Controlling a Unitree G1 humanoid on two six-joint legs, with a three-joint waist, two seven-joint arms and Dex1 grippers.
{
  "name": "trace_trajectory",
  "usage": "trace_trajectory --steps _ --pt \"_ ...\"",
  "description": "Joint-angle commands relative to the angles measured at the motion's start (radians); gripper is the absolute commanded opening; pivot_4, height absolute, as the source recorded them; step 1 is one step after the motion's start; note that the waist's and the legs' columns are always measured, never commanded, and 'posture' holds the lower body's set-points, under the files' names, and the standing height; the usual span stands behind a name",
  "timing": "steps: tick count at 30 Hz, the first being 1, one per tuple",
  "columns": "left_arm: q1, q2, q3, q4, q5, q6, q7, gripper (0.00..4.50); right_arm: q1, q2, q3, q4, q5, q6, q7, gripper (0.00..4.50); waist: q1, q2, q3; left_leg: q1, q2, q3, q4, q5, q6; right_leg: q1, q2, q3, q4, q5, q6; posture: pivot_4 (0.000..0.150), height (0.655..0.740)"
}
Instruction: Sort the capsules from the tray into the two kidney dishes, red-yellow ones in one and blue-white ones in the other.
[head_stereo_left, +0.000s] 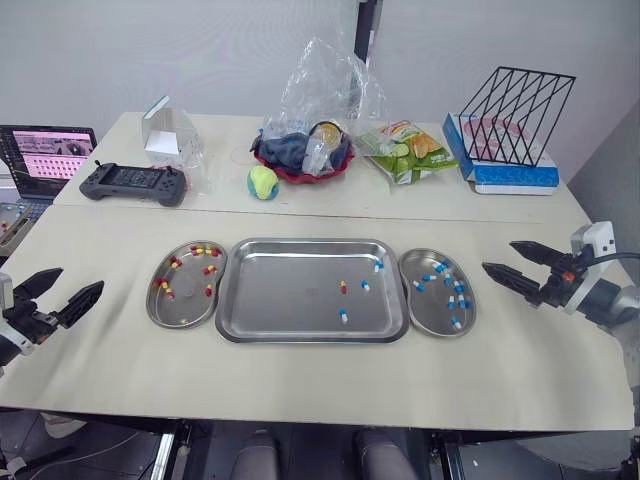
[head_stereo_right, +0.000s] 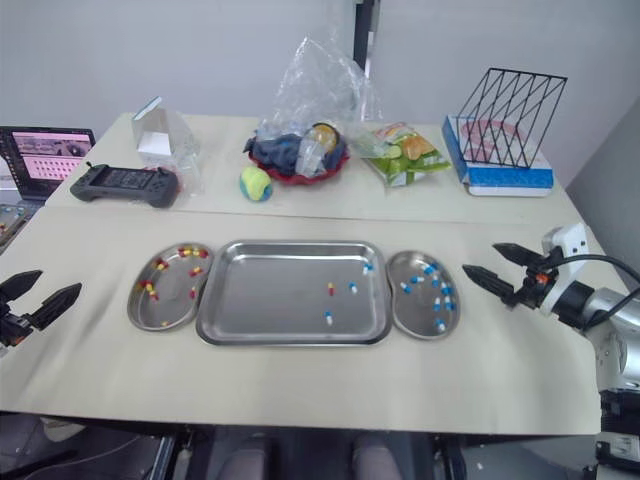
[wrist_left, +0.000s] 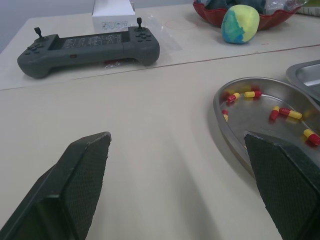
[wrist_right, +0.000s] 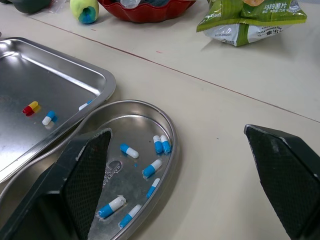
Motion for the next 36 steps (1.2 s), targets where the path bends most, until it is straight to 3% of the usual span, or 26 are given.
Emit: trace_trajectory --steps 1,11,22,28,36 --pt "-0.007 0.035 0.014 -0.026 -0.022 0.004 -0.009 4.47 -0.013 -0.009 -0.027 -0.019 0.009 -0.004 0.003 4.50 0.000 0.000 0.000 0.000 0.000 0.000 0.000 0.000 0.000 0.000 0.000 0.000 0.000 0.000 0.000 0.150 0.7174" --pt "-0.007 0.037 -0.030 -0.224 -0.112 0.145 -0.100 4.47 0.005 -0.015 -0.034 -0.090 0.054 0.049 0.038 4.50 0.002 0.001 0.000 0.000 0.000 0.000 0.000 0.000 0.000 0.000 0.000 0.000 0.000 0.000 0.000 0.150 0.7174" --pt "0.018 0.056 -0.055 -0.309 -0.139 0.247 -0.152 4.47 0.056 -0.006 0.033 -0.433 0.184 0.262 0.031 4.50 -0.003 0.002 0.001 0.000 0.000 0.000 -0.001 0.000 0.000 0.000 0.000 0.000 0.000 0.000 0.000 0.150 0.7174" --pt "0.150 0.053 0.047 -0.336 -0.124 0.150 -0.162 4.47 0.006 0.022 0.209 -0.636 0.180 0.340 -0.013 4.50 -0.025 0.003 0.001 0.000 0.003 -0.002 -0.002 0.000 0.000 -0.001 0.002 -0.002 0.000 -0.001 -0.002 0.150 0.7174" --pt "0.312 0.026 0.138 -0.417 -0.128 0.102 -0.174 4.47 -0.114 0.167 0.476 -0.565 -0.020 0.248 -0.077 4.50 -0.025 0.002 0.001 -0.001 0.002 -0.002 -0.001 0.000 0.000 -0.001 0.001 -0.004 0.000 -0.002 -0.003 0.150 0.7174"
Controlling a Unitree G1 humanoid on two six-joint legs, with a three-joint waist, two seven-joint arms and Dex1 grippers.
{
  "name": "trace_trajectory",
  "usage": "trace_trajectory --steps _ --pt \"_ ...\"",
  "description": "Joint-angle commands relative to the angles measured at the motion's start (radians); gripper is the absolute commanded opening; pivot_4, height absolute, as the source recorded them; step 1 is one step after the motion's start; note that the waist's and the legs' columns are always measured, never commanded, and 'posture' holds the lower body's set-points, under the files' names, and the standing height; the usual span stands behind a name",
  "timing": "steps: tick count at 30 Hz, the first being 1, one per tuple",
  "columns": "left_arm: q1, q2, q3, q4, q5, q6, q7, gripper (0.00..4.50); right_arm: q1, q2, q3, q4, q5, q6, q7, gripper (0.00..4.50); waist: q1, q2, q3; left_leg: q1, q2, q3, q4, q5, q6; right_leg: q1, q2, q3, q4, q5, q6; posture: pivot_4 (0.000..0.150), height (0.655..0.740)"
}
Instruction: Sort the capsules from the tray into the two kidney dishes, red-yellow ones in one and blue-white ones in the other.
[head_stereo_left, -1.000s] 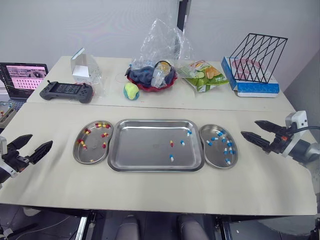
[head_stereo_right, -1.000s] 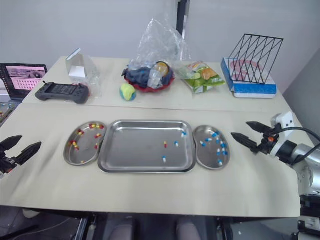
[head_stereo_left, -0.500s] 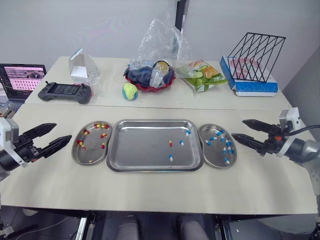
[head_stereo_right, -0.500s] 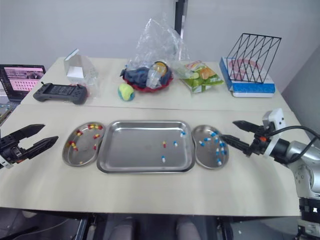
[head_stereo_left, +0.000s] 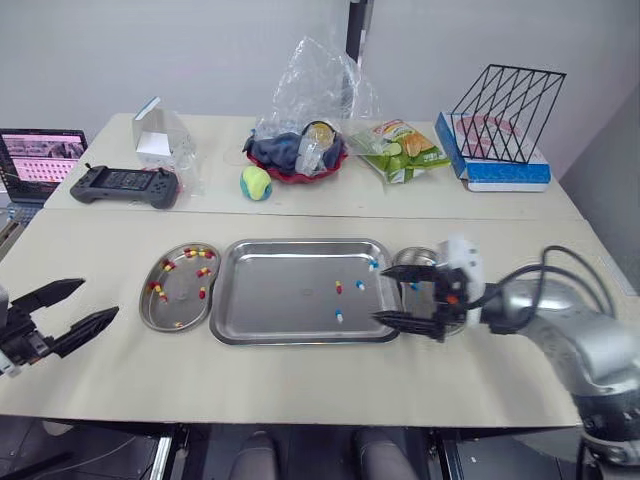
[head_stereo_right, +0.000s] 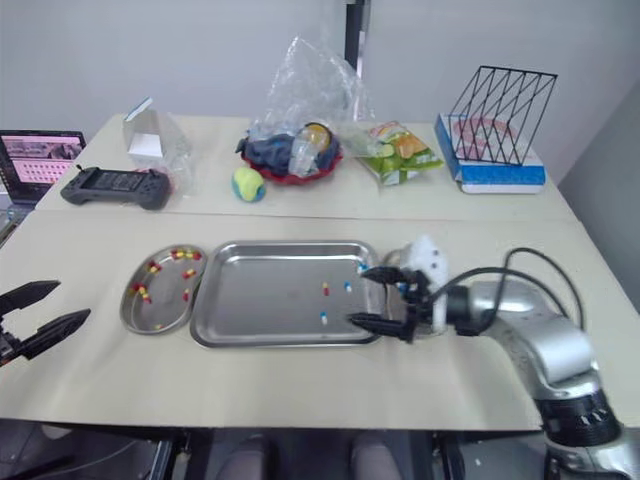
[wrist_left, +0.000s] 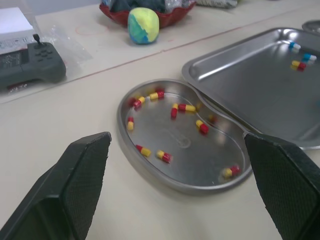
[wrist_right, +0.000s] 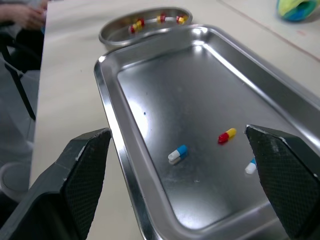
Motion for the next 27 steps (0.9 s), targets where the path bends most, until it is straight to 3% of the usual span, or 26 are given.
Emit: trace_trajectory --steps 1,8,15,18,22,27 --pt "0.048 -0.010 0.060 -0.044 -0.008 -0.033 0.003 4.47 -0.048 0.063 0.078 0.048 -0.082 -0.084 -0.012 4.50 -0.002 0.000 0.000 0.000 0.000 0.000 0.000 0.000 0.000 0.000 0.000 0.000 0.000 0.000 0.000 0.150 0.7174" --pt "0.149 -0.087 0.088 -0.149 -0.036 -0.033 0.030 4.47 -0.122 0.126 0.179 0.191 -0.249 -0.143 -0.052 4.50 0.000 0.000 0.000 0.000 0.000 0.000 0.000 0.000 0.000 0.000 0.000 0.000 0.000 0.000 0.000 0.150 0.7174" --pt "0.206 -0.112 0.083 -0.213 -0.051 -0.022 0.045 4.47 -0.152 0.168 0.232 0.196 -0.287 -0.107 -0.029 4.50 -0.003 0.000 0.000 0.000 0.000 0.000 0.000 0.000 0.000 0.000 0.000 -0.001 0.000 0.000 -0.001 0.150 0.7174" --pt "0.198 -0.104 0.074 -0.207 -0.049 -0.023 0.045 4.50 -0.165 0.151 0.274 0.208 -0.335 -0.085 -0.016 3.71 -0.002 0.000 0.000 0.000 0.000 -0.001 0.000 0.000 0.000 0.000 0.000 -0.001 0.000 0.000 -0.001 0.150 0.7174" --pt "0.192 -0.099 0.068 -0.205 -0.046 -0.024 0.039 4.50 -0.183 0.168 0.278 0.223 -0.365 -0.074 -0.042 2.33 -0.003 0.000 0.000 0.000 0.000 -0.001 0.000 0.000 0.000 0.000 0.000 -0.001 0.000 0.000 -0.001 0.150 0.7174" --pt "0.193 -0.080 0.080 -0.182 -0.038 -0.029 0.026 4.50 -0.200 0.170 0.297 0.215 -0.384 -0.035 -0.037 2.33 -0.005 0.000 0.000 0.000 0.000 -0.001 -0.001 0.000 0.000 0.000 0.000 -0.001 0.000 0.000 -0.001 0.150 0.7174"
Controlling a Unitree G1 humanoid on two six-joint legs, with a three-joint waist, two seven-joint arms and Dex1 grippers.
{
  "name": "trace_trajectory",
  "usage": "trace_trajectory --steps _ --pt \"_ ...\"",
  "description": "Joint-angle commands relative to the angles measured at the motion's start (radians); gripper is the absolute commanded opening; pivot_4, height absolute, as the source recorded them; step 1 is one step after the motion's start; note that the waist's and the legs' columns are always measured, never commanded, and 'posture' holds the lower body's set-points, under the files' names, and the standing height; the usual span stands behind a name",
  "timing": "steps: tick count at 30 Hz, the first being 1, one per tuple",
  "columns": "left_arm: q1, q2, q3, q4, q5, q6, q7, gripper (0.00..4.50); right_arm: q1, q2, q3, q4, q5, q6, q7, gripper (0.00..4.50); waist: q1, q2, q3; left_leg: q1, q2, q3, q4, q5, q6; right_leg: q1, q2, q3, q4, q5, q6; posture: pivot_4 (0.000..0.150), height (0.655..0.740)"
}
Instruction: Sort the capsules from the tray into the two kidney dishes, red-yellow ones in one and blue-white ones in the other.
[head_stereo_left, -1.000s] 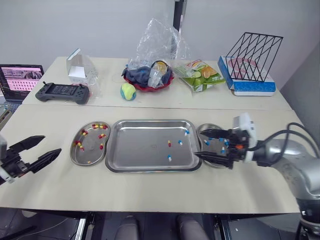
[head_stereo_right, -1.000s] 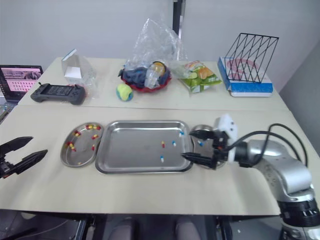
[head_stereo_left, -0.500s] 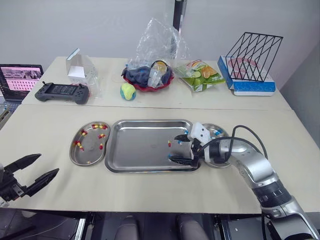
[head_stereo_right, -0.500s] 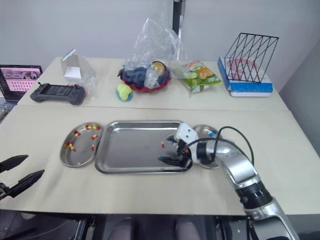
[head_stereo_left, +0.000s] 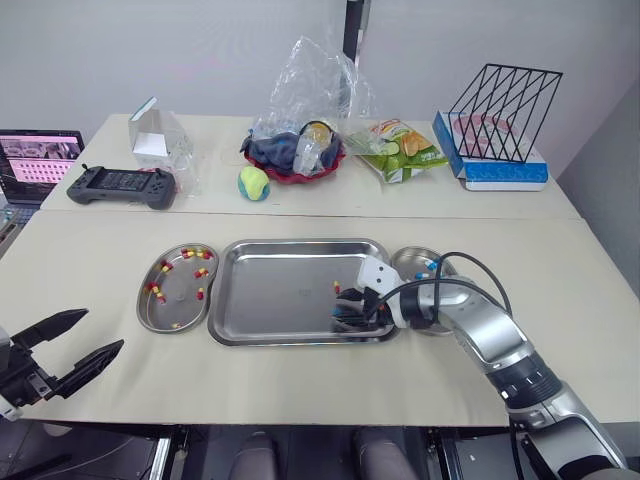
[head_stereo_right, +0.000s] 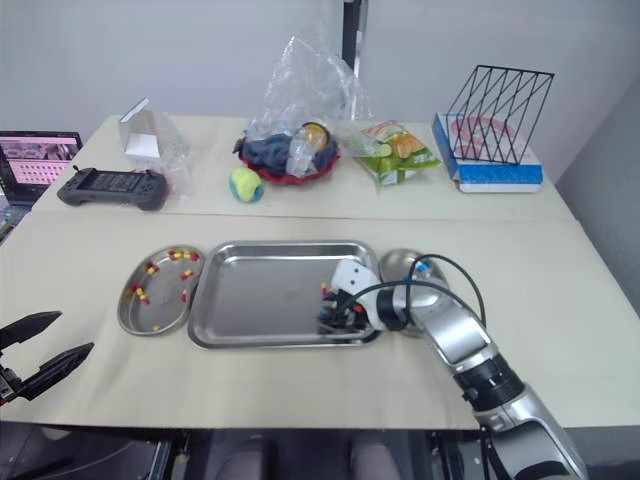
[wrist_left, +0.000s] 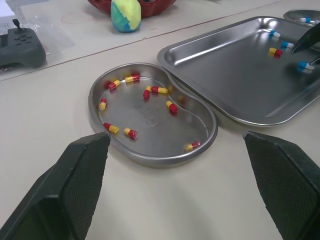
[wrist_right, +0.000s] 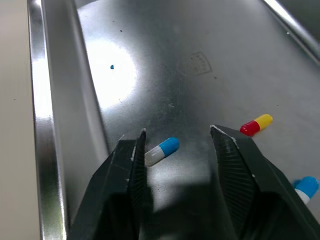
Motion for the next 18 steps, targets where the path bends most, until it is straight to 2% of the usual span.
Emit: trace_trajectory --steps 1,13,18 --pt "0.004 0.024 0.026 0.004 -0.001 -0.013 -0.008 4.50 -0.021 -0.005 0.006 -0.022 -0.018 0.021 0.005 2.33 0.000 0.000 0.000 0.000 0.000 0.000 0.000 0.000 0.000 0.000 0.000 0.000 0.000 0.000 0.000 0.150 0.7174" --pt "-0.008 0.025 0.008 0.014 0.009 -0.029 0.001 4.50 -0.028 -0.008 0.022 -0.018 -0.064 0.065 0.005 2.33 0.001 0.000 0.000 0.000 0.000 0.000 0.000 0.000 0.000 0.000 0.000 0.000 0.000 0.000 0.000 0.150 0.7174" --pt "-0.024 0.023 -0.009 0.007 0.012 -0.024 0.013 4.50 -0.030 -0.010 0.027 -0.031 -0.067 0.077 0.018 0.79 0.001 0.000 0.000 0.000 0.000 0.000 0.000 0.000 0.000 0.000 0.000 0.000 0.000 0.000 0.000 0.150 0.7174"
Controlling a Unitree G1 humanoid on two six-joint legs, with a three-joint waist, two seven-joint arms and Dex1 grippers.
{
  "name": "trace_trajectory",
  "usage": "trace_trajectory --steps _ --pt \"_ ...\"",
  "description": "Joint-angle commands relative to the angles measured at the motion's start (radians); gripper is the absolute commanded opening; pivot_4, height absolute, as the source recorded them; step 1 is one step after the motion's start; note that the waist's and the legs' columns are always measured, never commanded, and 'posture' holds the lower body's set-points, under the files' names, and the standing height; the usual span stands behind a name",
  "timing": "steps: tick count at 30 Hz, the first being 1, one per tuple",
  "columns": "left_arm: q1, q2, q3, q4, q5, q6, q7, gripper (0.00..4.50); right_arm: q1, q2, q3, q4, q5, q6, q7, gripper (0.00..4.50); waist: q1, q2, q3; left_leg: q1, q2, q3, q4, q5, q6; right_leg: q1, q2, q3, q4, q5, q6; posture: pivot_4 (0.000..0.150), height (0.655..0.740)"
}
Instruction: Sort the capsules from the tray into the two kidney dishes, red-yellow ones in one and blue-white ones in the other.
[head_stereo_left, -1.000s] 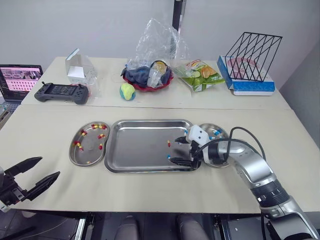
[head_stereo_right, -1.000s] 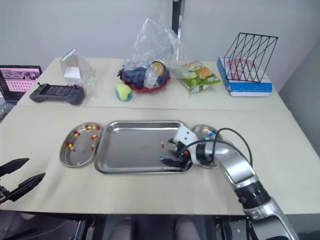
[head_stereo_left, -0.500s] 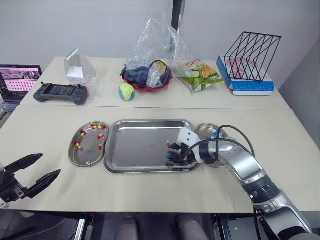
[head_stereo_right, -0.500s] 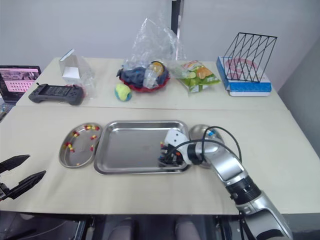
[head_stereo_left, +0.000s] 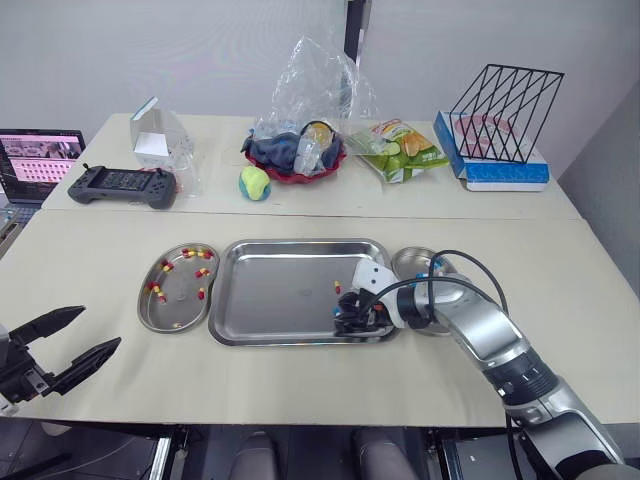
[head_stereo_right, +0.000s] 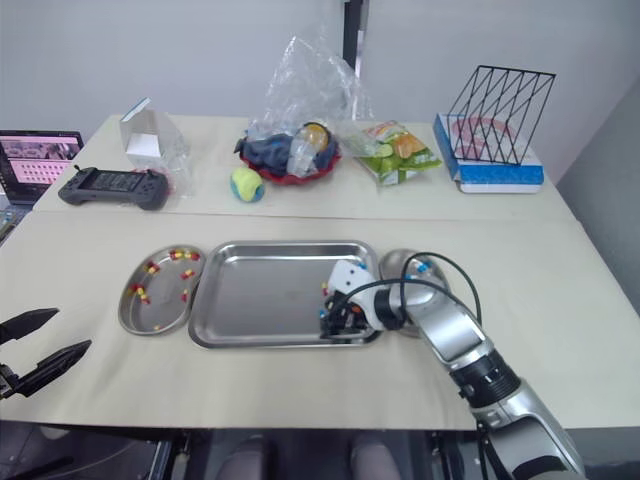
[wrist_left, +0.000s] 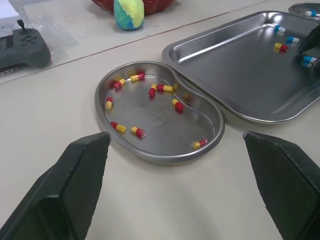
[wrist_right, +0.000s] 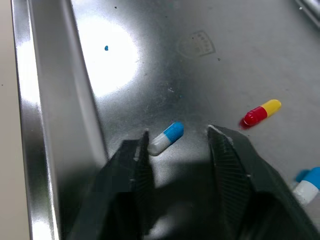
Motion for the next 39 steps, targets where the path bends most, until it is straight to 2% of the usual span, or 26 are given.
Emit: trace_trajectory --steps 1,2,3,11,16,21,24,28,38,39 --pt "-0.005 0.009 0.004 -0.012 0.001 -0.011 0.007 4.50 -0.014 -0.010 0.005 -0.024 -0.011 0.009 0.007 0.42 -0.001 0.000 0.000 0.000 0.000 0.000 0.000 0.000 0.000 0.000 0.000 0.000 0.000 0.000 0.000 0.150 0.7174" --pt "-0.005 0.009 0.003 -0.012 0.000 -0.011 0.006 4.50 -0.014 -0.010 0.005 -0.024 -0.014 0.008 0.008 0.08 -0.001 0.000 0.000 0.000 0.000 0.000 0.000 0.000 0.000 0.000 0.000 0.000 0.000 0.000 0.000 0.150 0.7174" --pt "-0.006 0.010 0.002 -0.011 0.000 -0.011 0.005 4.50 -0.015 -0.010 0.006 -0.024 -0.015 0.007 0.007 0.01 -0.001 0.000 0.000 0.000 0.000 0.000 0.000 0.000 0.000 0.000 0.000 0.000 0.000 0.000 0.000 0.150 0.7174" --pt "-0.025 0.021 -0.010 0.010 0.003 -0.009 -0.006 4.50 -0.018 -0.009 -0.021 -0.036 -0.004 -0.017 0.014 0.01 -0.001 0.000 0.000 0.000 0.000 0.000 0.000 0.000 0.000 0.000 0.000 0.000 0.000 0.000 0.000 0.150 0.7174" --pt "-0.037 0.025 -0.020 0.014 0.003 -0.003 -0.015 4.50 -0.040 -0.036 -0.192 -0.070 0.152 -0.017 0.092 0.01 0.001 0.000 0.000 0.000 0.000 0.000 0.000 0.000 0.000 0.000 0.000 0.000 0.000 0.000 0.000 0.150 0.7174" --pt "-0.072 0.039 -0.053 0.041 0.010 -0.004 -0.025 4.50 -0.051 -0.165 -0.337 0.034 0.181 -0.035 0.120 0.01 0.005 0.000 0.000 0.000 0.000 0.000 0.000 0.000 0.000 0.000 0.000 -0.001 -0.001 0.000 0.000 0.150 0.7174" --pt "-0.091 0.045 -0.065 0.055 0.013 -0.003 -0.033 4.50 -0.029 -0.249 -0.372 0.111 0.153 -0.072 0.137 0.01 0.002 0.000 0.000 0.000 0.000 0.000 -0.001 0.000 0.000 0.000 0.000 -0.001 -0.001 0.000 0.000 0.150 0.7174" --pt "-0.118 0.053 -0.084 0.077 0.029 -0.009 -0.032 4.50 0.020 -0.329 -0.345 0.130 0.127 -0.090 0.174 0.01 0.001 0.000 0.001 0.000 0.000 0.000 -0.001 0.000 0.000 0.000 0.000 0.000 -0.001 0.000 0.000 0.150 0.7174" --pt "-0.148 0.065 -0.105 0.101 0.038 -0.008 -0.043 4.50 0.060 -0.330 -0.341 0.142 0.097 -0.105 0.146 0.01 -0.018 0.001 0.001 0.001 0.000 0.000 -0.005 0.000 0.000 -0.001 0.000 0.000 -0.001 -0.001 -0.001 0.150 0.7174" --pt "-0.155 0.069 -0.108 0.105 0.034 0.002 -0.046 4.50 0.058 -0.338 -0.345 0.141 0.093 -0.110 0.146 0.73 -0.018 0.001 0.001 0.001 0.000 0.000 -0.005 0.000 0.000 -0.001 0.000 0.000 -0.001 -0.001 -0.001 0.150 0.7174"
